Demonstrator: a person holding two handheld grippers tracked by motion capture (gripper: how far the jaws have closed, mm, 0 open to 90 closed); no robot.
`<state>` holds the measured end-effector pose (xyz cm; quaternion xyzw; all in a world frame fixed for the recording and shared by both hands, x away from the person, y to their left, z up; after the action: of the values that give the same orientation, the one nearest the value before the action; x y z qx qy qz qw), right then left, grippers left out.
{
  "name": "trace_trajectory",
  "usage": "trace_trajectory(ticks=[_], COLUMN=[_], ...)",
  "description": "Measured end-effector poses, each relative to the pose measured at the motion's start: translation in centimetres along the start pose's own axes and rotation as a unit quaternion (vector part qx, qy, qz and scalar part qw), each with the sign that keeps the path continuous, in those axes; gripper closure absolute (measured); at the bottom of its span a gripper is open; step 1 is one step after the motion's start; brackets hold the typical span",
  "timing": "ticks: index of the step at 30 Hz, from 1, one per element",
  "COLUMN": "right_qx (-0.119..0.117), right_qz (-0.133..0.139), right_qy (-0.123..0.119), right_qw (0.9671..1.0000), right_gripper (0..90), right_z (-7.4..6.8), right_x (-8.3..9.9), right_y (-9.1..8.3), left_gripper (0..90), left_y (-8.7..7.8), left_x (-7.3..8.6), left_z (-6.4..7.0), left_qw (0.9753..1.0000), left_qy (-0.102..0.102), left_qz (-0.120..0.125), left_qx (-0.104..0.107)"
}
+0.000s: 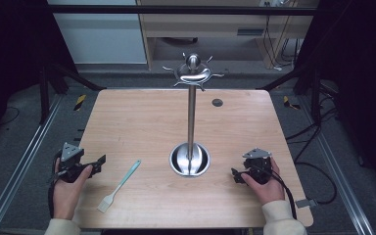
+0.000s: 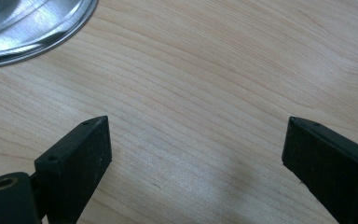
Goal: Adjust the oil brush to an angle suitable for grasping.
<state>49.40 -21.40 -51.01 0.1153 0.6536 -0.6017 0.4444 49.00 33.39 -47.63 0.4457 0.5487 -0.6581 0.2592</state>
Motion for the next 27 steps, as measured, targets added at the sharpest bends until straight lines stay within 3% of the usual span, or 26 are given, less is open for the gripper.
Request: trace_trajectory(ticks=[9, 13, 14, 15, 17, 21, 27], right_qx=[0.001, 0.001, 0.001, 0.001, 0.000, 0.000, 0.000], right_qz=[-0.002, -0.003, -0.004, -0.004, -0.007, -0.006, -0.006], right_qy=[0.001, 0.002, 0.002, 0.002, 0.000, 0.000, -0.001], right_qw=[1.0000, 1.0000, 1.0000, 1.0000, 1.0000, 1.0000, 1.0000], right_gripper=[8.7, 8.8, 8.7, 8.7, 8.8, 8.9, 8.9], right_z=[0.1, 0.0, 0.0, 0.0, 0.0, 0.0, 0.0], right_x=[0.1, 0.1, 0.1, 0.1, 0.2, 0.2, 0.1], right_y=[0.1, 0.1, 0.1, 0.1, 0.2, 0.2, 0.2], left_gripper=[23.5, 36.6, 46.6, 46.6, 59.3, 77.0, 89.6], left_y=[0.4, 0.4, 0.4, 0.4, 0.7, 0.9, 1.3], left_x=[0.0, -0.1, -0.1, -0.1, 0.1, 0.3, 0.6], left_z=[1.8, 3.1, 3.5, 3.8, 4.6, 5.2, 5.3], left_qw=[0.9988, 0.9981, 0.9976, 0.9972, 0.9948, 0.9932, 0.9917], left_qy=[0.038, 0.044, 0.051, 0.054, 0.065, 0.071, 0.065], left_qz=[-0.028, -0.031, -0.033, -0.035, -0.057, -0.066, -0.080], left_qx=[0.014, 0.031, 0.035, 0.037, 0.054, 0.064, 0.077])
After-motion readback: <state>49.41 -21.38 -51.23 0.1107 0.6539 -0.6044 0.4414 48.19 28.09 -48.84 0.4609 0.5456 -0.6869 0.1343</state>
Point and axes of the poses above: each handheld gripper's, and its own axes: y roughly forward along the jaws, x roughly out of its underside, z roughly to its right, the point moved 3 cm from there along y, roughly forward along the jaws, and after that the axes turned 3 degrees about z, right-handed, at the moved point
